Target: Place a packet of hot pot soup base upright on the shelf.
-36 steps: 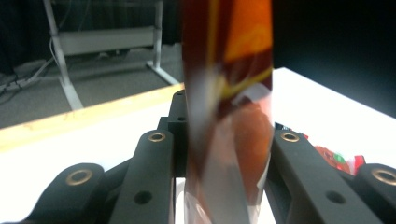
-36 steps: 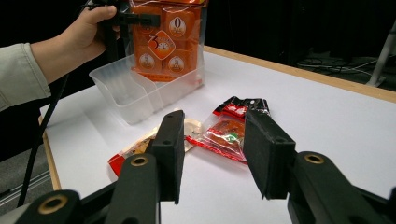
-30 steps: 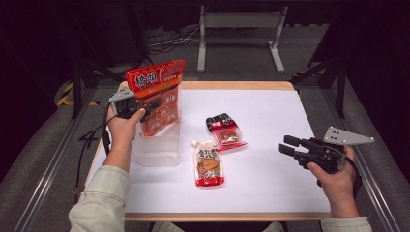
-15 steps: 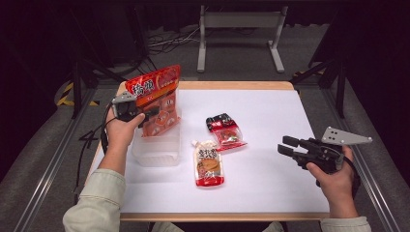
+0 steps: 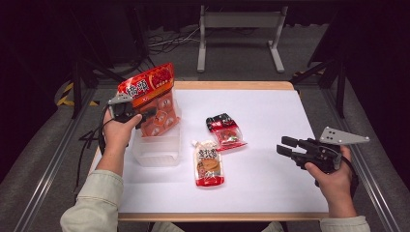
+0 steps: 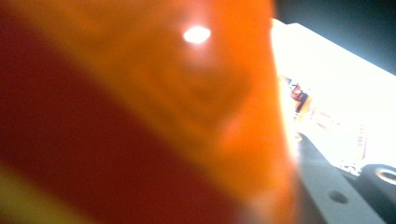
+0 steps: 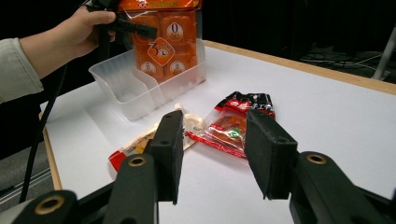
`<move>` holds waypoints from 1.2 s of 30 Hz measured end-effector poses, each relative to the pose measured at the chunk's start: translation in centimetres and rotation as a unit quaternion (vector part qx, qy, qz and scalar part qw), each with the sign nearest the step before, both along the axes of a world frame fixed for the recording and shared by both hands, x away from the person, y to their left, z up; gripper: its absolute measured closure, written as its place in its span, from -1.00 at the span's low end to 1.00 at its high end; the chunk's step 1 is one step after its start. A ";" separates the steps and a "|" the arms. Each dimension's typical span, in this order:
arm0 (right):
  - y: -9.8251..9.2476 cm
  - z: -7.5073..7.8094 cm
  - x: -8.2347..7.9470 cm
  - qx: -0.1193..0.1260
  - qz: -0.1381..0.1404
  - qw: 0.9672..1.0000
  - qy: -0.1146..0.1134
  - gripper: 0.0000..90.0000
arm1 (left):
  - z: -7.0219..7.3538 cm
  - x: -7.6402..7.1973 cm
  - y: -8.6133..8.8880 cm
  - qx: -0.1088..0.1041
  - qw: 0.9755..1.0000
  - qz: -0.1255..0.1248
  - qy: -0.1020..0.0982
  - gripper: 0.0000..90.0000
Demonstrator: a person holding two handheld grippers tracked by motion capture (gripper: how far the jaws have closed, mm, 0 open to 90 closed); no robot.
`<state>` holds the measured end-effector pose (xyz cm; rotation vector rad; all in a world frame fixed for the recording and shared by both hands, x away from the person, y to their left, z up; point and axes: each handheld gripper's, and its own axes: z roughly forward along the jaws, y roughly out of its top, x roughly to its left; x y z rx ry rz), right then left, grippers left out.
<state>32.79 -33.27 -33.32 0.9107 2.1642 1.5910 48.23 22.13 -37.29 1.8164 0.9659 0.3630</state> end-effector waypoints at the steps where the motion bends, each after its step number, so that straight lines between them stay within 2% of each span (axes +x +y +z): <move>1: 0.0 0.0 0.0 0.000 0.000 1.000 0.000 0.30 | 0.0 -0.1 0.0 0.007 1.000 0.009 0.000 0.44; 4: 0.1 0.0 0.1 0.001 0.002 1.000 0.000 0.30 | -0.1 -0.2 0.3 -0.005 1.000 0.026 0.005 -0.01; 6: 0.2 0.0 0.1 0.000 0.002 1.000 0.000 0.30 | -0.3 -0.3 0.6 -0.019 0.999 0.042 -0.003 -0.34; 8: 0.3 0.0 0.2 0.000 0.004 1.000 0.000 0.29 | -0.3 -0.7 0.9 -0.028 0.998 0.048 -0.007 -0.49; 10: 0.4 0.0 0.2 0.000 0.005 1.000 0.000 0.28 | -0.2 -1.0 1.1 -0.024 0.998 0.055 -0.014 -0.68; 12: 0.4 0.0 0.3 0.002 0.004 1.000 -0.003 0.25 | -0.1 -1.4 1.6 -0.025 0.997 0.065 -0.025 -0.78; 18: 0.5 0.0 0.3 0.002 0.003 1.000 -0.007 0.23 | 0.4 -2.9 2.3 -0.030 0.996 0.070 -0.040 -0.81; 20: 0.5 -0.1 0.3 0.002 0.003 1.000 -0.007 0.22 | 0.5 -3.7 2.3 -0.026 0.996 0.072 -0.046 -0.84; 22: 0.5 -0.1 0.3 0.004 0.002 1.000 -0.008 0.21 | 0.7 -4.6 2.2 0.007 0.995 0.082 -0.052 -0.89; 23: 0.5 -0.1 0.3 0.005 0.003 1.000 -0.009 0.21 | 0.7 -5.1 2.2 0.014 0.995 0.084 -0.056 -0.90; 26: 0.4 0.0 0.3 0.004 0.003 1.000 -0.011 0.20 | 0.8 -6.7 2.2 0.007 0.994 0.085 -0.063 -0.91; 28: 0.4 -0.1 0.3 0.005 0.000 1.000 -0.011 0.20 | 0.8 -8.1 2.0 0.002 0.995 0.074 -0.071 -0.92; 31: 0.4 -0.1 0.4 0.006 0.000 1.000 -0.013 0.20 | 0.9 -9.6 1.8 -0.004 0.996 0.051 -0.068 -0.89; 33: 0.6 -0.2 0.4 0.003 0.001 1.000 -0.015 0.19 | 1.1 -10.9 1.7 -0.015 0.997 0.037 -0.073 -0.88; 36: 0.7 -0.2 0.4 0.000 0.002 1.000 -0.017 0.18 | 1.3 -11.7 1.6 -0.011 0.997 0.022 -0.072 -0.89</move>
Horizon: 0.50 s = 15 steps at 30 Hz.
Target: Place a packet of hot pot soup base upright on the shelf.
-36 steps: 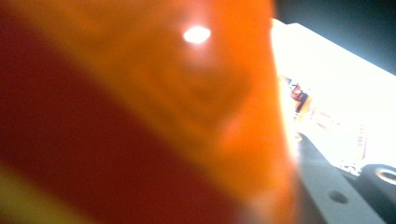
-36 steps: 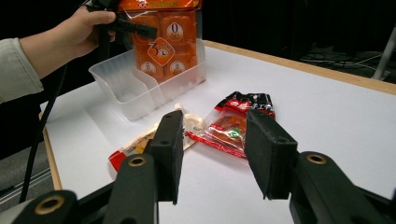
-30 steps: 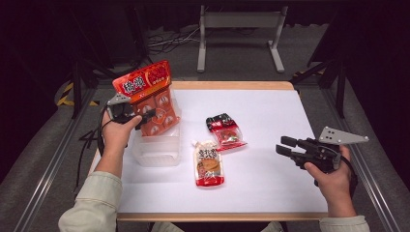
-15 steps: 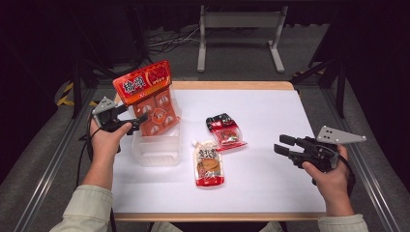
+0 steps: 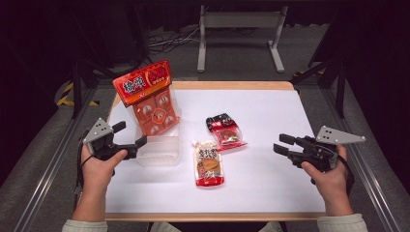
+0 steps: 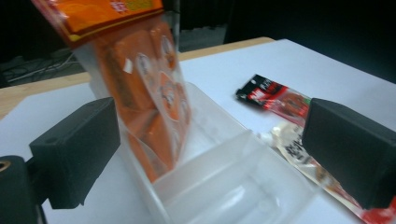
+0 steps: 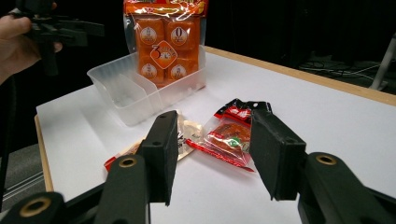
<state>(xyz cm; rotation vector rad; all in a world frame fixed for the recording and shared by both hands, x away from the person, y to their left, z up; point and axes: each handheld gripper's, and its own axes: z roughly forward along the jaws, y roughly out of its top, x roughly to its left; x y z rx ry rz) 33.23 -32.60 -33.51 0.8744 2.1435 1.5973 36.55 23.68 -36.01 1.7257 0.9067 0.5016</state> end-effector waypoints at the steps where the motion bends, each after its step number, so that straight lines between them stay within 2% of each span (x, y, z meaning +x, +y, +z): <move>1: 0.0 0.0 0.0 0.000 0.000 1.000 0.000 0.18 | 0.0 -0.4 -0.1 -0.003 1.000 -0.007 -0.002 -0.89; 3: 0.0 0.0 0.0 0.000 -0.001 1.000 -0.001 0.18 | 0.1 -1.1 -0.3 -0.003 1.000 -0.024 -0.001 -0.90; 7: 0.1 -0.1 0.1 0.000 0.000 1.000 -0.002 0.17 | 0.0 -2.1 -0.8 0.005 0.999 -0.043 -0.002 -0.90; 15: 0.7 0.1 0.6 -0.006 0.005 1.000 -0.005 0.15 | -0.4 -2.9 -1.5 0.012 0.997 -0.078 0.003 -0.89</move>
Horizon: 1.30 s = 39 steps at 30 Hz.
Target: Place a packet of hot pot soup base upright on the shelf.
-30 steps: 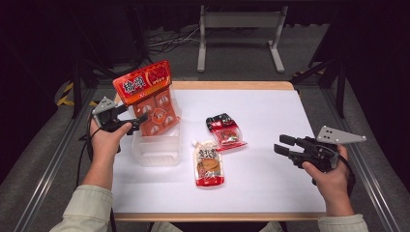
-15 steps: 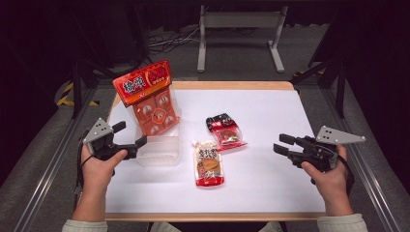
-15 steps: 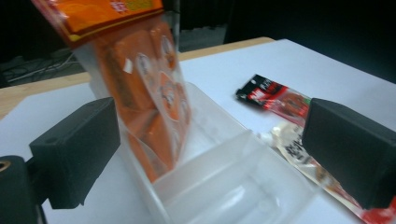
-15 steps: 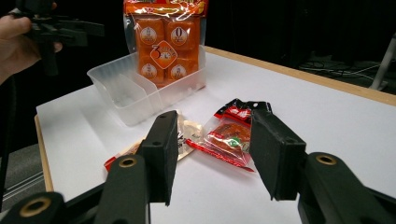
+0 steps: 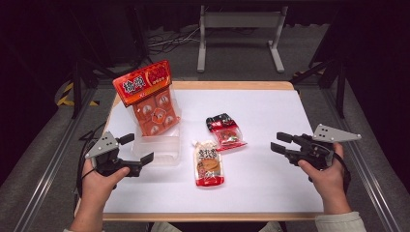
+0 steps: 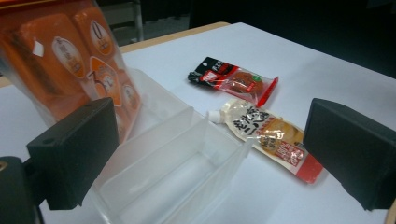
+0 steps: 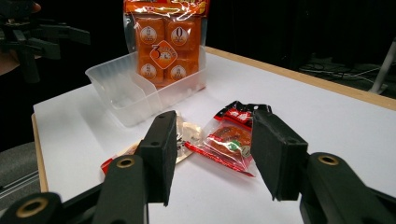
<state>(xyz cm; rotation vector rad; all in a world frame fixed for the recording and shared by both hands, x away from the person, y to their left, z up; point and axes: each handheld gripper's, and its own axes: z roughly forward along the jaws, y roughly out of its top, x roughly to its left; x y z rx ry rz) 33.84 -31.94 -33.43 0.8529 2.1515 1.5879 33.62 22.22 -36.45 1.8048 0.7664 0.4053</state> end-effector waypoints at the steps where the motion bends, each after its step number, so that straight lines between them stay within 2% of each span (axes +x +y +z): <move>1: 0.0 0.0 0.0 0.000 0.000 1.000 0.000 0.15 | 0.0 0.0 0.0 0.000 1.000 0.000 0.000 -0.89; 2: 0.2 0.1 0.2 -0.001 0.000 1.000 -0.002 0.15 | -0.1 -0.1 -0.1 0.004 1.000 -0.005 0.007 -0.89; 5: 0.9 0.5 1.2 -0.008 0.004 1.000 -0.001 0.14 | -0.3 -0.2 -0.3 0.012 1.000 -0.011 0.011 -0.89; 7: 1.3 0.6 2.0 -0.016 0.005 1.000 0.003 0.13 | -0.4 -0.3 -0.3 0.013 1.000 -0.016 0.011 -0.89; 9: 1.7 0.6 2.9 -0.018 0.006 1.000 0.009 0.12 | -0.4 -0.5 -0.3 0.004 1.000 -0.018 0.015 -0.89; 13: 2.4 0.3 4.7 -0.020 0.004 1.000 0.020 0.10 | -0.6 -0.7 -0.1 0.007 1.000 -0.020 0.016 -0.89; 14: 2.4 0.3 4.7 -0.020 0.004 1.000 0.020 0.10 | -0.6 -0.7 -0.1 0.007 1.000 -0.020 0.016 -0.89; 18: 3.6 -0.4 7.0 -0.023 -0.001 0.999 0.041 0.11 | -0.7 -1.3 0.1 0.005 1.000 -0.012 0.019 -0.89; 20: 3.9 -0.6 7.6 -0.025 -0.006 0.999 0.044 0.12 | -0.7 -1.5 0.4 0.004 1.000 -0.008 0.010 -0.86; 21: 4.2 -0.8 8.1 -0.024 -0.006 0.998 0.049 0.12 | -0.7 -1.6 0.4 -0.001 1.000 -0.004 0.013 -0.86; 23: 4.7 -0.9 8.9 -0.036 -0.007 0.998 0.045 0.08 | -0.7 -1.7 0.6 0.002 1.000 -0.002 0.010 -0.86; 26: 5.1 -1.1 9.8 -0.041 -0.001 0.997 0.059 0.06 | -0.7 -1.9 0.8 0.000 1.000 0.001 0.012 -0.86; 30: 5.8 -1.3 11.3 -0.056 -0.006 0.996 0.062 0.01 | -0.7 -2.0 0.9 0.001 1.000 0.001 0.014 -0.86; 35: 6.3 -1.8 12.7 -0.060 -0.013 0.996 0.063 -0.07 | -0.8 -1.8 1.0 -0.002 1.000 0.002 0.016 -0.87; 39: 6.6 -2.4 13.7 -0.066 -0.016 0.995 0.077 -0.12 | -0.9 -1.6 1.0 -0.007 1.000 0.005 0.009 -0.91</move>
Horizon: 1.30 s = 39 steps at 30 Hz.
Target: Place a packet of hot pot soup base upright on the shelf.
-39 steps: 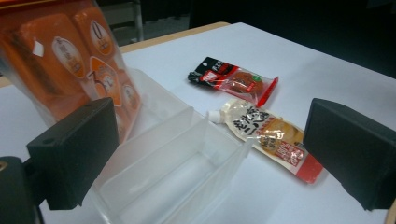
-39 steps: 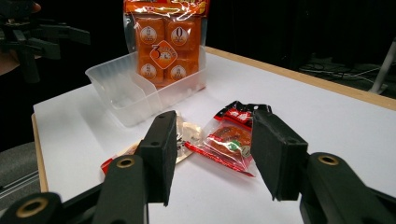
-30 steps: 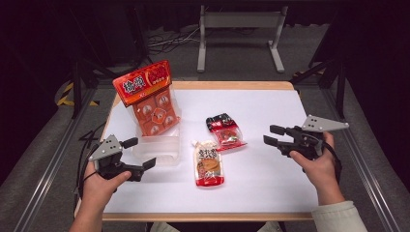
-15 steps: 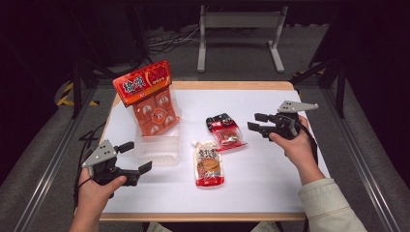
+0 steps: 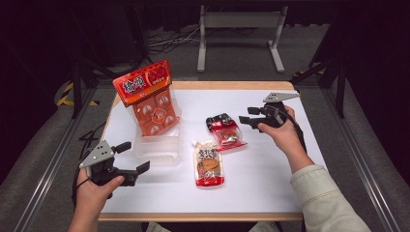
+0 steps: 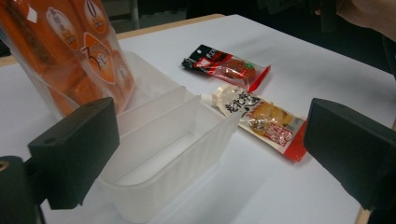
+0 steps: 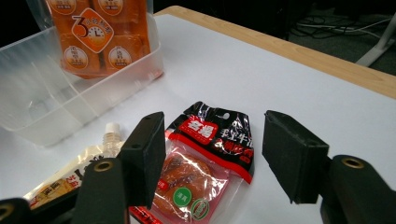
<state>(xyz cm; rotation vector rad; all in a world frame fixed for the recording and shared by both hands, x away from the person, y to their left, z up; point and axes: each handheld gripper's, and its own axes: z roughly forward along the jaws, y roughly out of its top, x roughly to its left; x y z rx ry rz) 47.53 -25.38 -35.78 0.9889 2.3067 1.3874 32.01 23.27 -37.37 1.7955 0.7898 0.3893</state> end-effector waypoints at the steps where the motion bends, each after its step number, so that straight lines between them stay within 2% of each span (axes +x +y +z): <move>1: 0.0 -0.2 0.3 0.000 -0.002 1.000 0.005 -0.13 | -0.1 0.0 0.0 0.001 1.000 0.000 0.000 -0.91; 3: 0.1 -0.5 0.8 -0.003 -0.006 1.000 0.008 -0.15 | -0.2 0.1 -0.2 0.001 1.000 0.002 -0.002 -0.90; 7: 0.6 -1.5 1.8 -0.006 -0.014 1.000 0.019 -0.19 | -0.6 0.4 -0.3 -0.013 1.000 0.004 0.015 -0.85; 12: 1.4 -2.3 2.4 -0.010 -0.019 0.999 0.025 -0.23 | -1.2 0.7 -0.2 -0.023 1.000 -0.014 0.012 -0.85; 14: 1.6 -2.7 2.8 -0.016 -0.022 0.999 0.029 -0.24 | -1.3 0.7 -0.3 -0.021 0.999 -0.014 0.020 -0.88; 16: 1.7 -3.1 3.1 -0.019 -0.026 0.999 0.034 -0.24 | -1.3 0.7 -0.4 -0.024 0.999 -0.012 0.018 -0.88; 22: 2.0 -4.1 3.8 -0.029 -0.029 0.998 0.043 -0.23 | -1.2 0.8 -0.7 -0.021 1.000 -0.011 0.014 -0.89; 27: 2.4 -5.0 4.6 -0.043 -0.034 0.997 0.053 -0.24 | -1.2 0.8 -0.9 -0.015 1.000 -0.020 0.012 -0.89; 30: 2.7 -5.4 4.9 -0.041 -0.036 0.997 0.057 -0.25 | -1.2 0.8 -0.9 -0.003 0.999 -0.034 0.012 -0.83; 33: 2.9 -6.0 5.3 -0.043 -0.039 0.997 0.059 -0.26 | -1.2 0.7 -1.1 -0.001 0.999 -0.040 0.018 -0.80; 39: 3.5 -7.1 5.6 -0.044 -0.045 0.995 0.077 -0.27 | -1.3 0.7 -1.1 0.005 0.999 -0.046 0.015 -0.76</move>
